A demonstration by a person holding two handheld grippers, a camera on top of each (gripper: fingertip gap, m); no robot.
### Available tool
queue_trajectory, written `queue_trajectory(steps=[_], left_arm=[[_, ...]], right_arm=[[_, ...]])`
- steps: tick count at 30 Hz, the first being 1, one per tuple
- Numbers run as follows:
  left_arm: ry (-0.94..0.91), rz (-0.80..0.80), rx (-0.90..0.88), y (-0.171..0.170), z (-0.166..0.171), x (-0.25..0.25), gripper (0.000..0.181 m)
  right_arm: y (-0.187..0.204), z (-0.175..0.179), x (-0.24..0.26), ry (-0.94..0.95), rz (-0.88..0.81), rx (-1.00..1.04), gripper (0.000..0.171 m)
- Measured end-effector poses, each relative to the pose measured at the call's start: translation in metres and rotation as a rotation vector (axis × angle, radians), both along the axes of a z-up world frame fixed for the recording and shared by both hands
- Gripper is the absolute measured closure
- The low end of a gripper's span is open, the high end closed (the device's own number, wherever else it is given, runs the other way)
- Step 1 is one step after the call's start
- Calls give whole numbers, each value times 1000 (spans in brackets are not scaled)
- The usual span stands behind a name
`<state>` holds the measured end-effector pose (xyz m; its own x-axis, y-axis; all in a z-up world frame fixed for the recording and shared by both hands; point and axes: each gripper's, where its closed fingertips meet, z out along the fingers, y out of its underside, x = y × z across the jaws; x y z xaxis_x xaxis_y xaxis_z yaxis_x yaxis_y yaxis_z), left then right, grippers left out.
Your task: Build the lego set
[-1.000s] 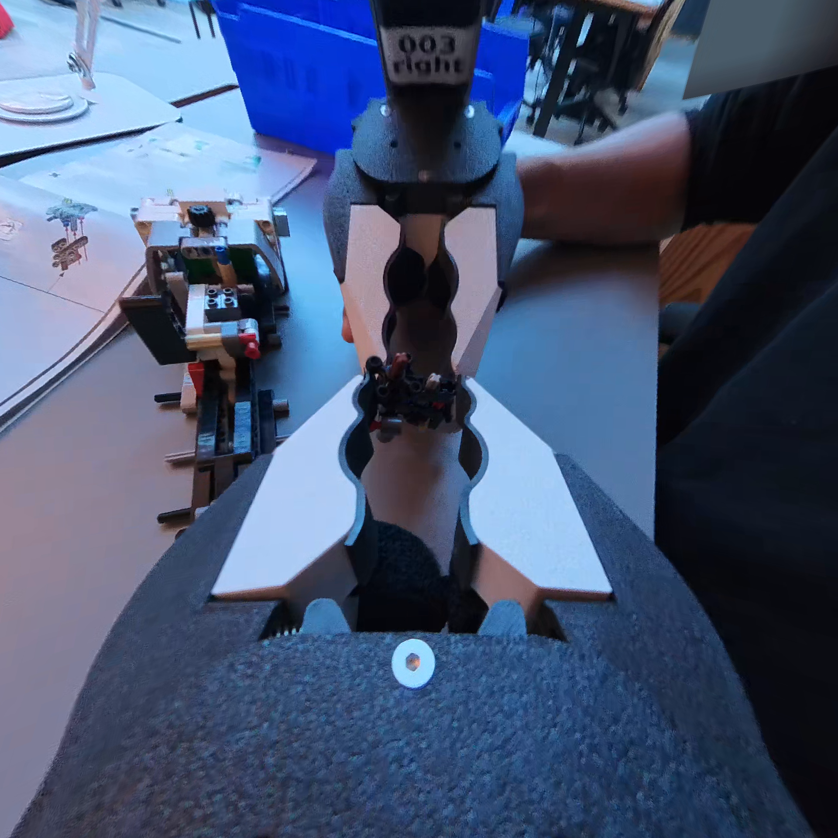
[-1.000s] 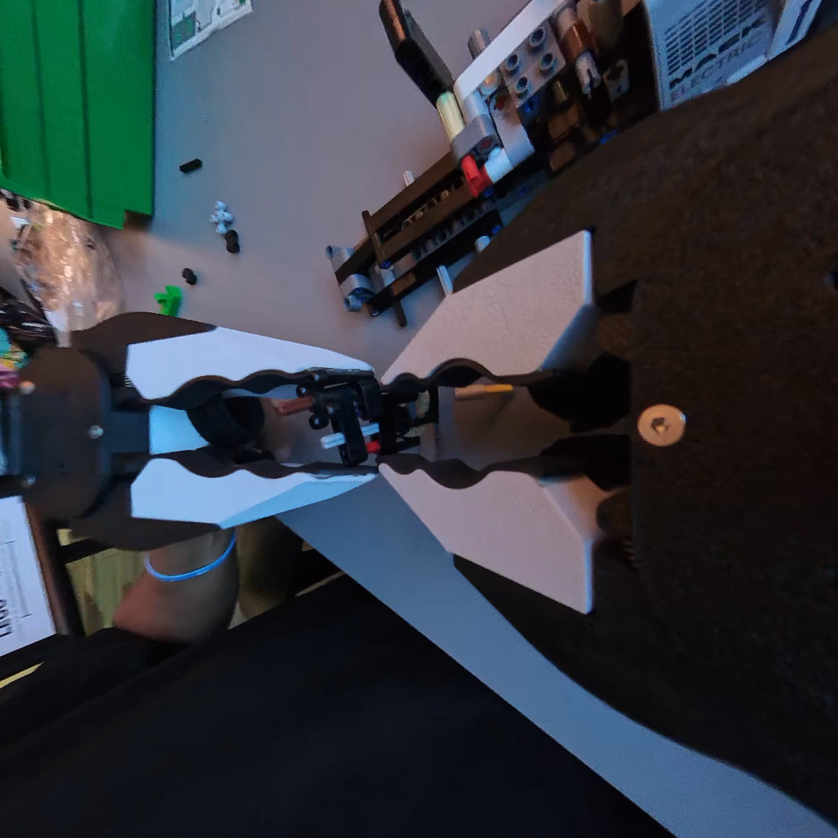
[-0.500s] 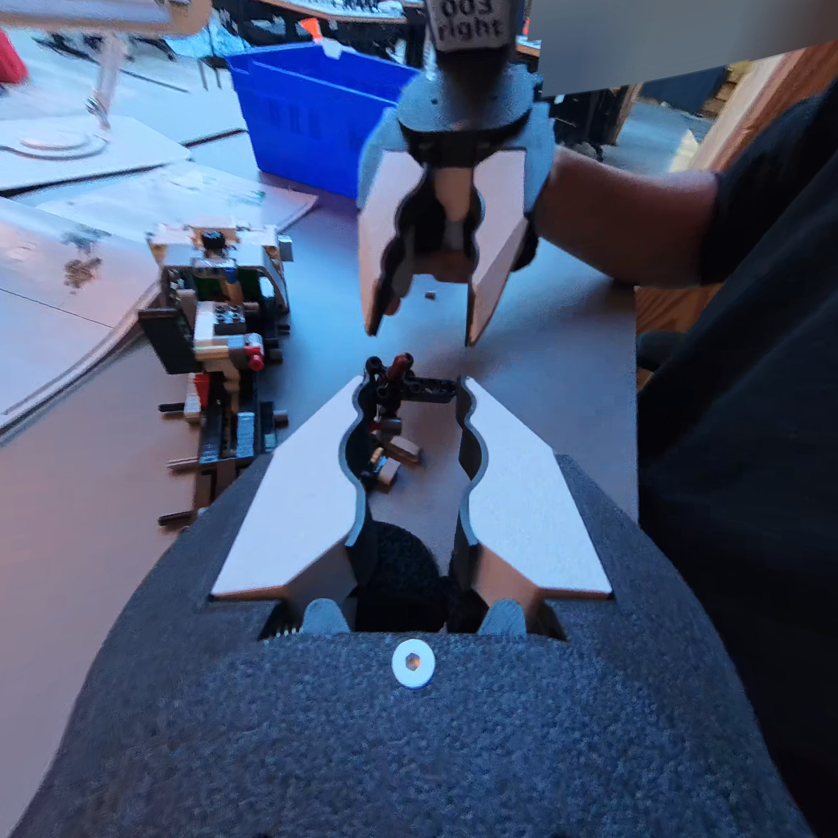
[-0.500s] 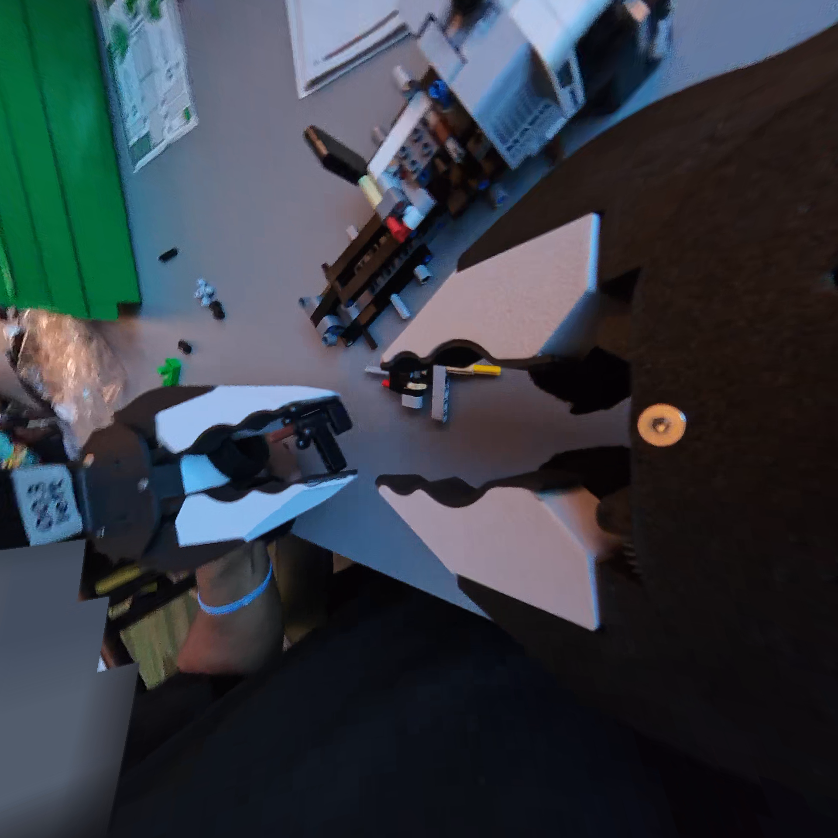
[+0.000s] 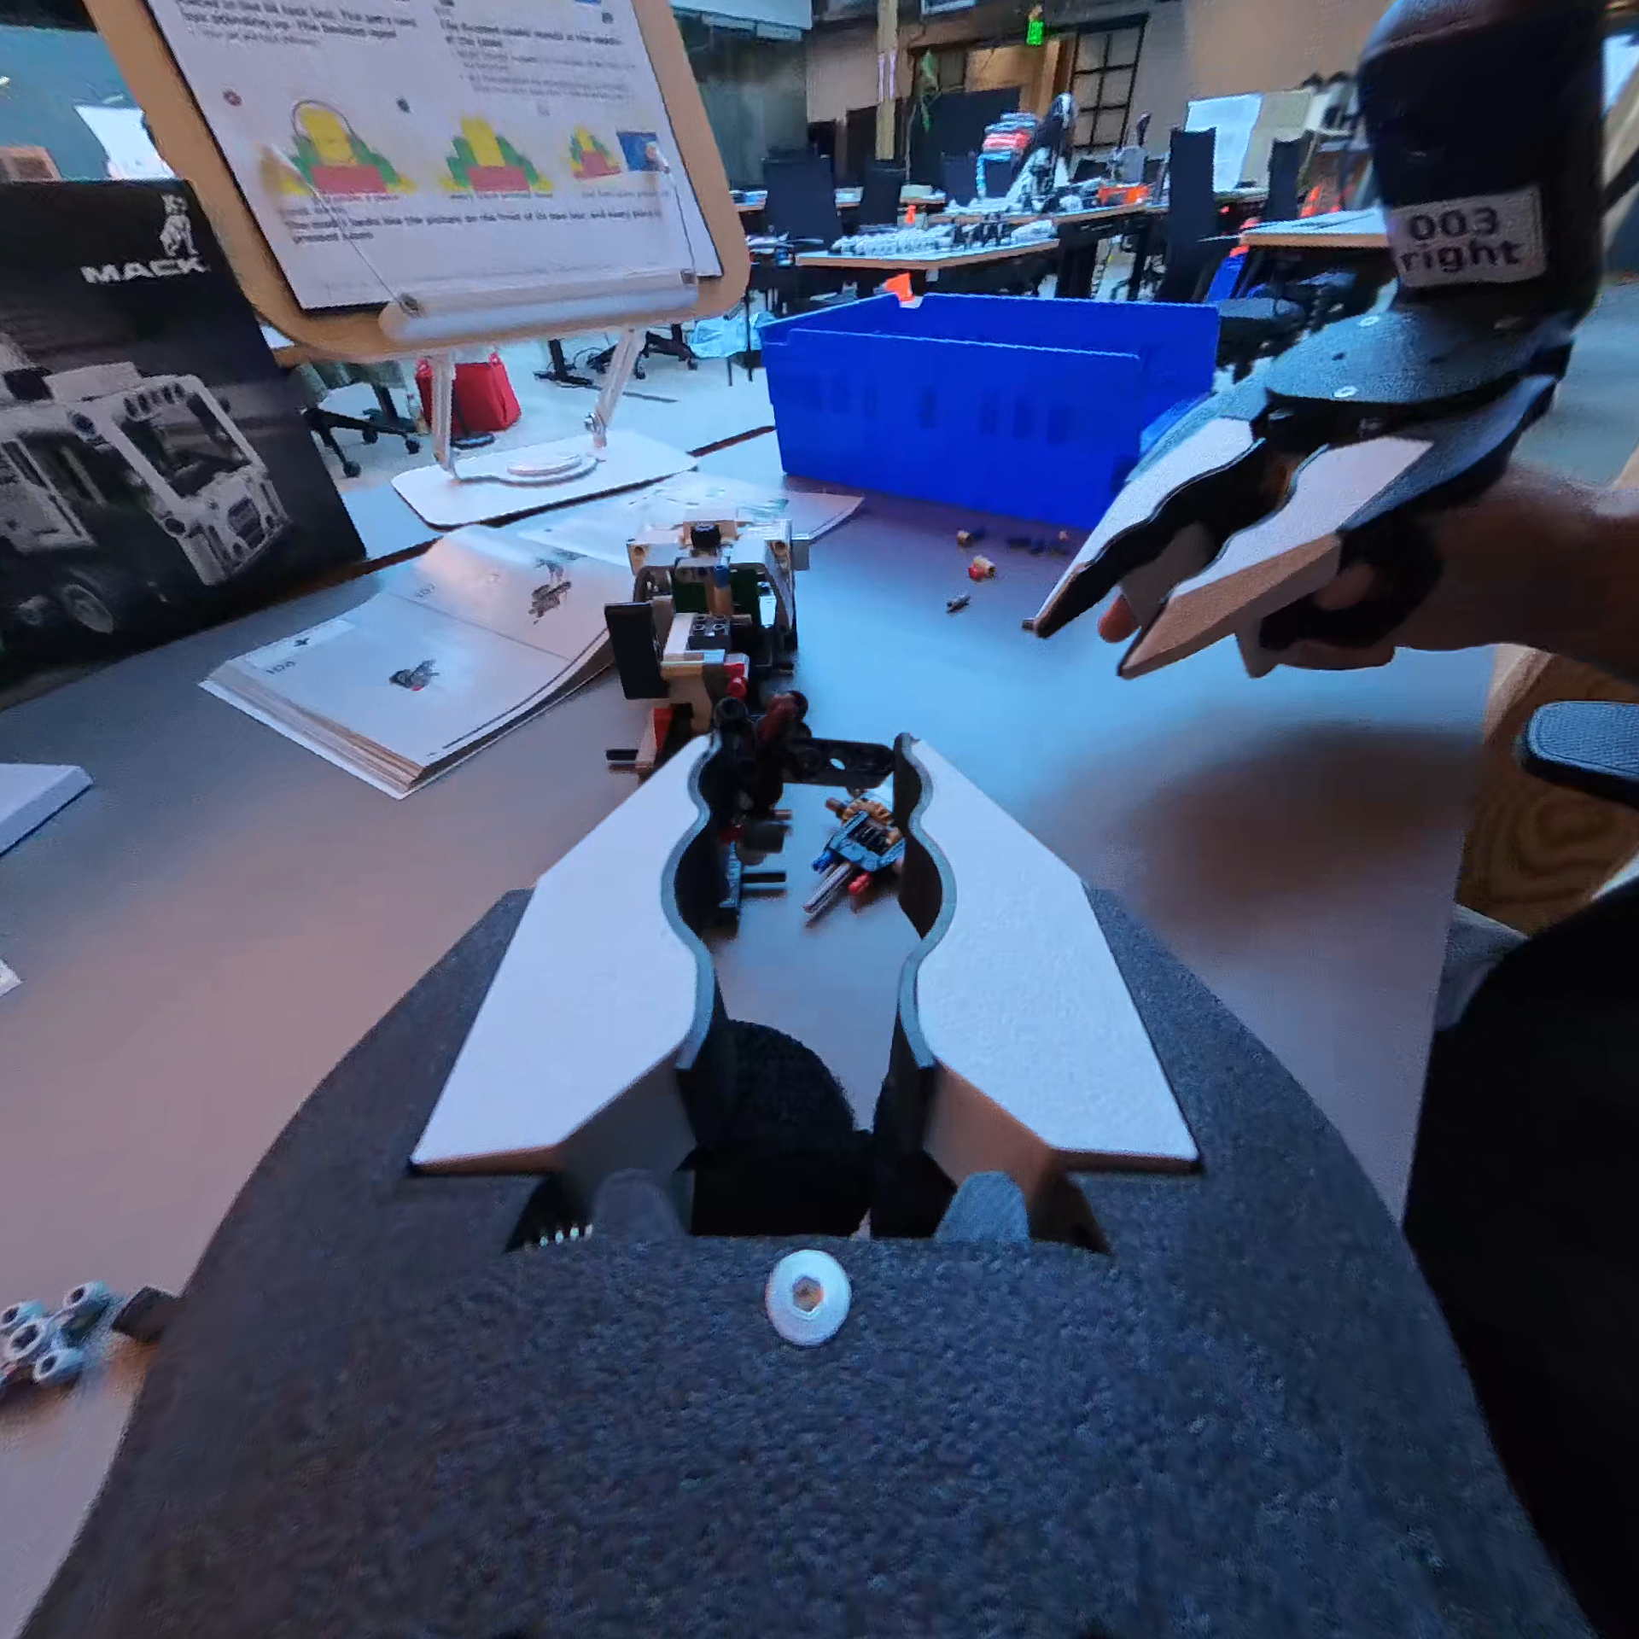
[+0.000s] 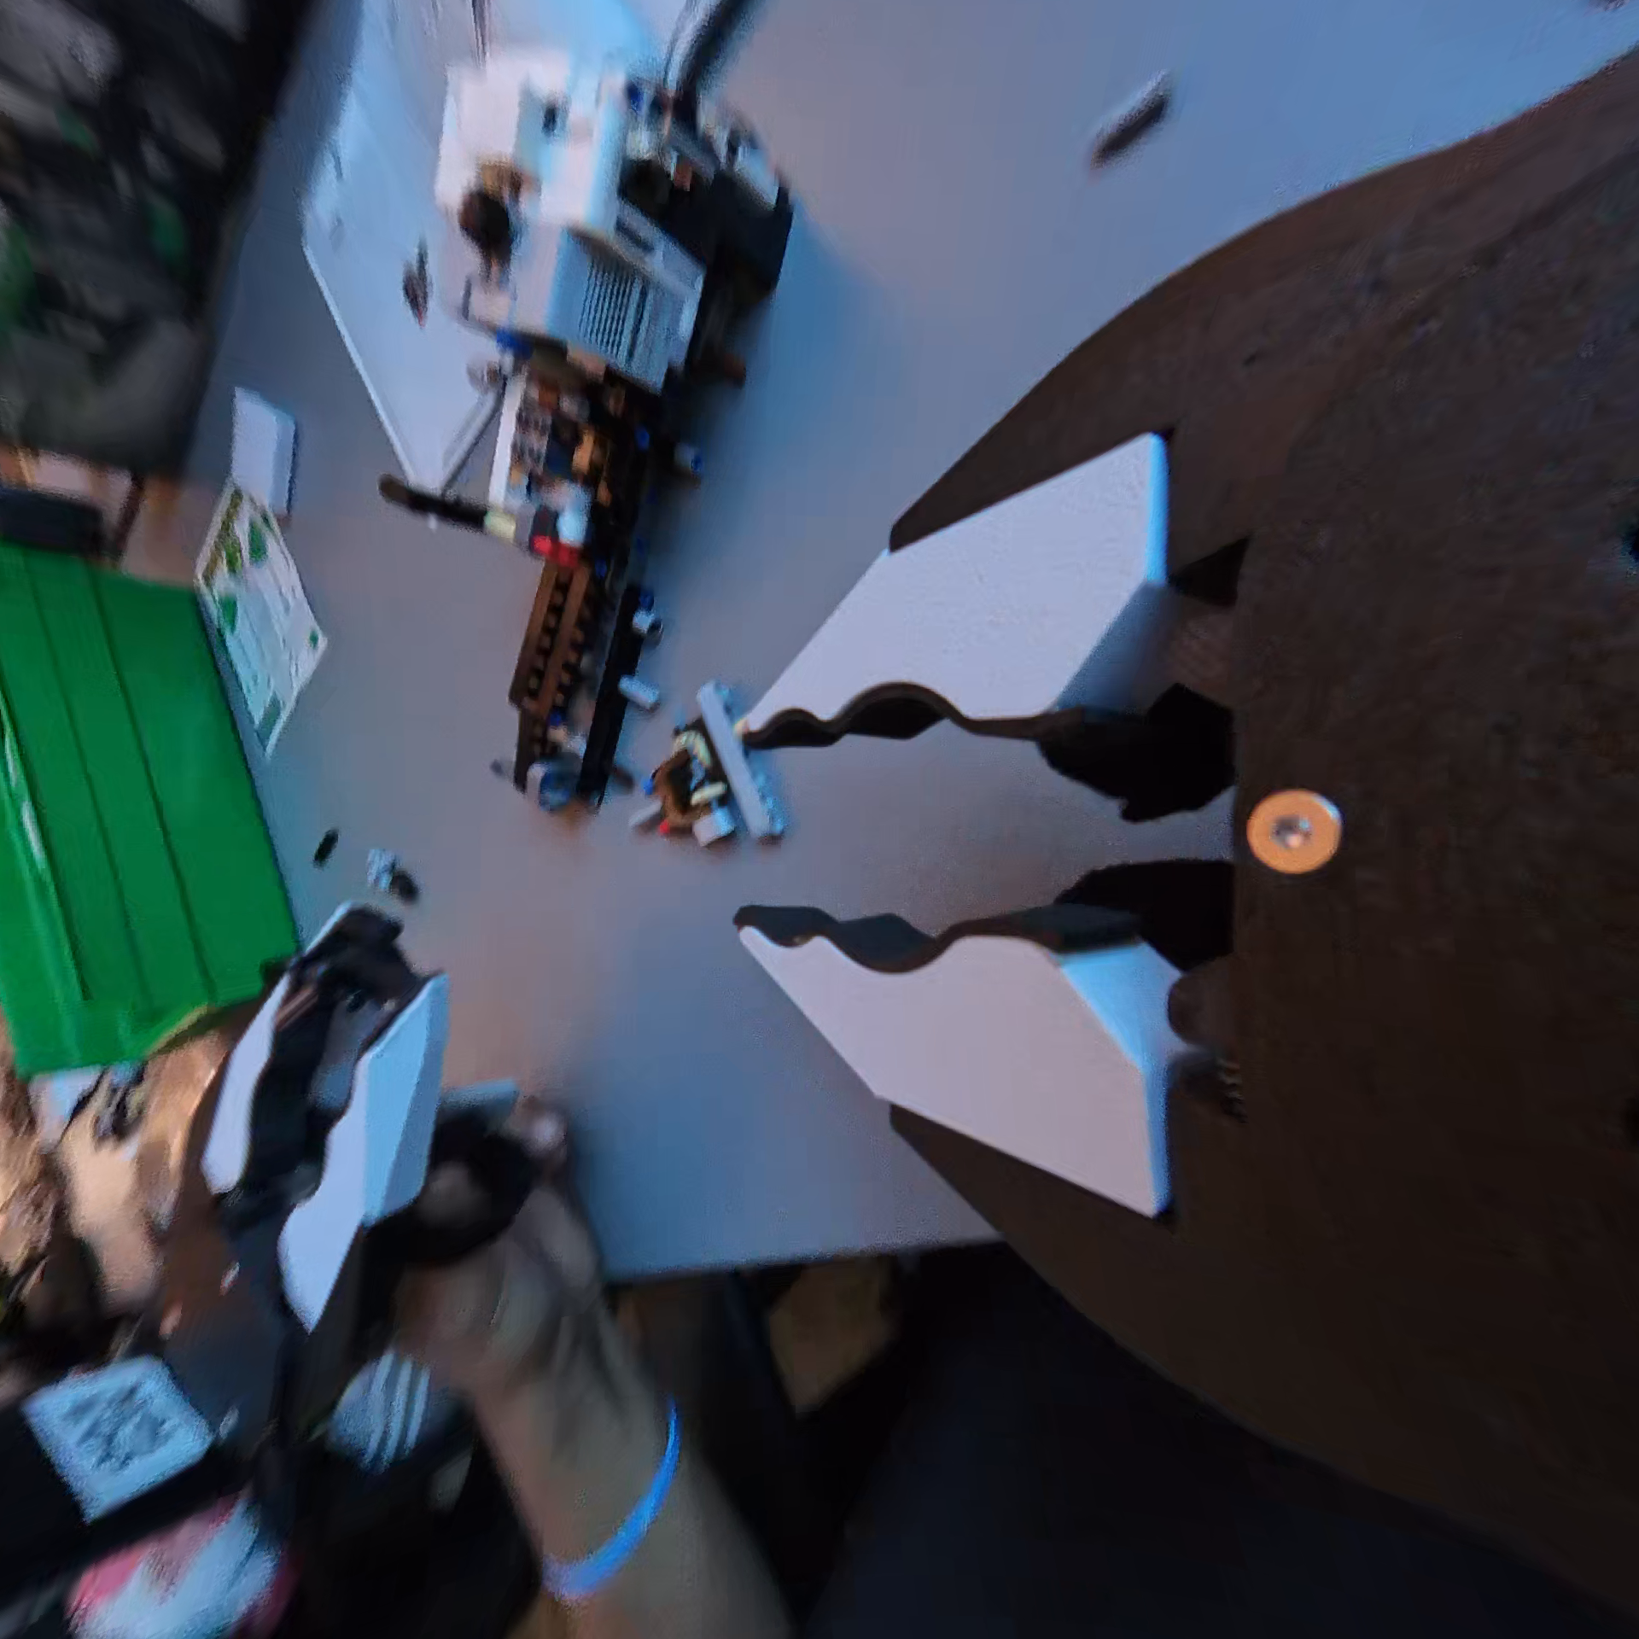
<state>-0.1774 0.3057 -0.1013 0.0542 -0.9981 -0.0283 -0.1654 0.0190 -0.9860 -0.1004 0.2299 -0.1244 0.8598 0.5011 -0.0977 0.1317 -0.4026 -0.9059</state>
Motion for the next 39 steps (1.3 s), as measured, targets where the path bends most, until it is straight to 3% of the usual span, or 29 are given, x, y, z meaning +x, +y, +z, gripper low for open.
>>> queue_trajectory(steps=[11,24,39], left_arm=[[84,-5,31,-7,-13,2,148],[149,-1,28,-6,-23,6,148],[121,-5,31,-8,-18,4,148]], right_arm=[[-35,11,23,-273,-341,318,148],[-32,-2,13,-400,-272,295,151],[-33,8,22,-225,-288,284,152]])
